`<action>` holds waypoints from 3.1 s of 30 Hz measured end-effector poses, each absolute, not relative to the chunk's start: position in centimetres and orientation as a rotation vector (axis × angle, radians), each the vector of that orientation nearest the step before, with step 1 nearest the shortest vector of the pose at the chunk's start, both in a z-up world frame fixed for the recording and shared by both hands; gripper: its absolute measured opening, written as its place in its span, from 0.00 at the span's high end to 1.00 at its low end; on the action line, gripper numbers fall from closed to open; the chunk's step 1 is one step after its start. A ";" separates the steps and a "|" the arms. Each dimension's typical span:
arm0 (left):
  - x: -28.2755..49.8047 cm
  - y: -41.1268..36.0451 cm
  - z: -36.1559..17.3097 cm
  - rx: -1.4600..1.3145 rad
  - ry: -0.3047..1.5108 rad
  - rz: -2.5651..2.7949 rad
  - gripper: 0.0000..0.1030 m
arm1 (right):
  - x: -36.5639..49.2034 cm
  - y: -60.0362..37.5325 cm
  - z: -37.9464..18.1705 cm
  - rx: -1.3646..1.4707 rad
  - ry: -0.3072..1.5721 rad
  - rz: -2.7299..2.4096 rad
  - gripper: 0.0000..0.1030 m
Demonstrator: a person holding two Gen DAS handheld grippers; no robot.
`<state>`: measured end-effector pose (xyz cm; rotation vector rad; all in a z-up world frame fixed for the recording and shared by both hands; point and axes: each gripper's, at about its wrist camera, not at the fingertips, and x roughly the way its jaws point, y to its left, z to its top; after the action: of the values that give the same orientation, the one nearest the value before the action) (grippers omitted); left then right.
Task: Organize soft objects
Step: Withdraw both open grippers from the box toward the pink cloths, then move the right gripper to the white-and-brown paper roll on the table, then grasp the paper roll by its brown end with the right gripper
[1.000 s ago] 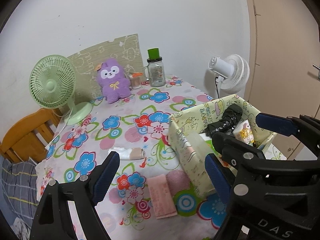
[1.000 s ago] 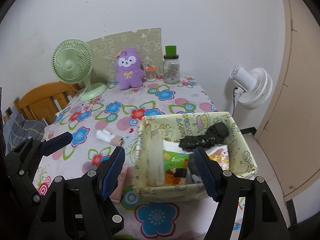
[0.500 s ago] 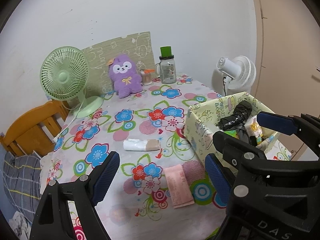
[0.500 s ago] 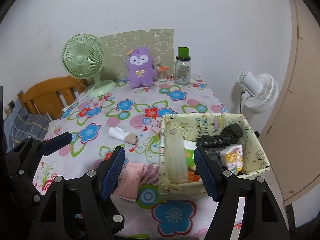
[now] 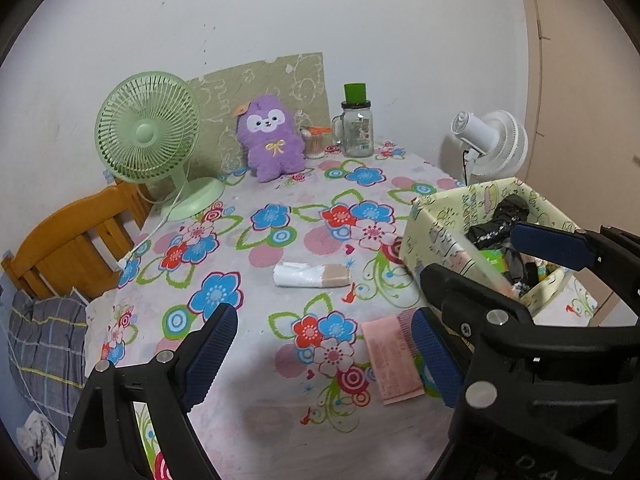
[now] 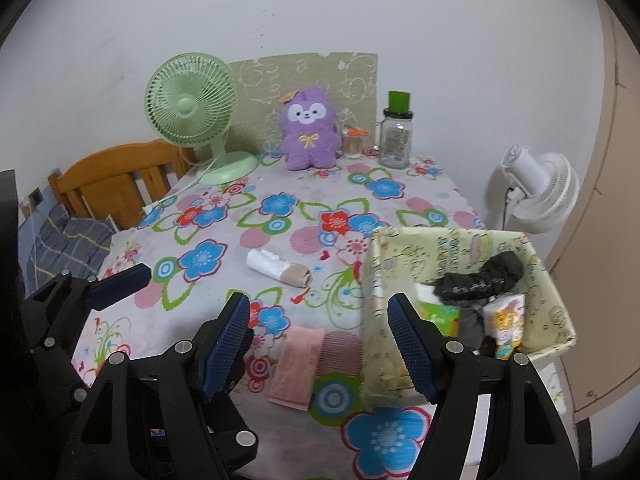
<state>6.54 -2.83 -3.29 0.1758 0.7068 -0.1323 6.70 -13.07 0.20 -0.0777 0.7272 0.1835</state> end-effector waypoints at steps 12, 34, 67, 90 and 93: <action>7.0 -1.1 -5.7 0.156 0.763 -0.121 0.12 | 7.3 -10.8 -2.3 -0.098 0.769 0.213 0.28; 10.4 2.0 -8.6 0.121 0.844 -0.066 0.12 | 10.9 -7.4 -5.4 -0.149 0.801 0.274 0.28; 18.6 3.9 -13.2 0.100 0.983 -0.036 0.12 | 21.2 -4.5 -11.6 -0.187 0.879 0.305 0.28; 18.5 3.4 -13.8 0.146 0.965 -0.027 0.10 | 22.8 -4.8 -13.7 -0.194 0.954 0.275 0.90; 18.1 3.2 -13.6 0.148 0.963 -0.034 0.10 | 22.4 -5.0 -13.6 -0.193 0.953 0.269 0.92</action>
<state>18.10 3.16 -13.62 0.1476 0.9626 -0.0344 22.39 -4.96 -13.61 -0.1932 0.9529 0.2686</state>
